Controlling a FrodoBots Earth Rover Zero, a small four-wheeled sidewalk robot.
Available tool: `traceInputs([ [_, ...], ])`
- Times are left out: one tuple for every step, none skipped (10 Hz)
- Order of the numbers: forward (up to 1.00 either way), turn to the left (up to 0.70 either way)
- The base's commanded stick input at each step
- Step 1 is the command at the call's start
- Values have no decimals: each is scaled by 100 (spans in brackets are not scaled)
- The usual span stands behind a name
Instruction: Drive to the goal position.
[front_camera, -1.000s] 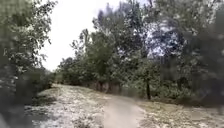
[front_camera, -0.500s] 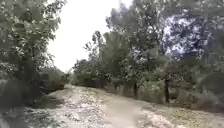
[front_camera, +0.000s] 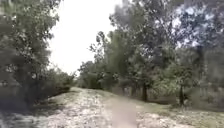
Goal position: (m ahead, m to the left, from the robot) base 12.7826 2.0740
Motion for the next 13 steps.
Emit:
traceInputs([
  [85,17],
  [85,34],
  [85,26],
  [85,6],
  [85,0],
  [85,12],
  [85,34],
  [85,27],
  [85,4],
  [85,0],
  [85,14],
  [85,34],
  [85,19],
])
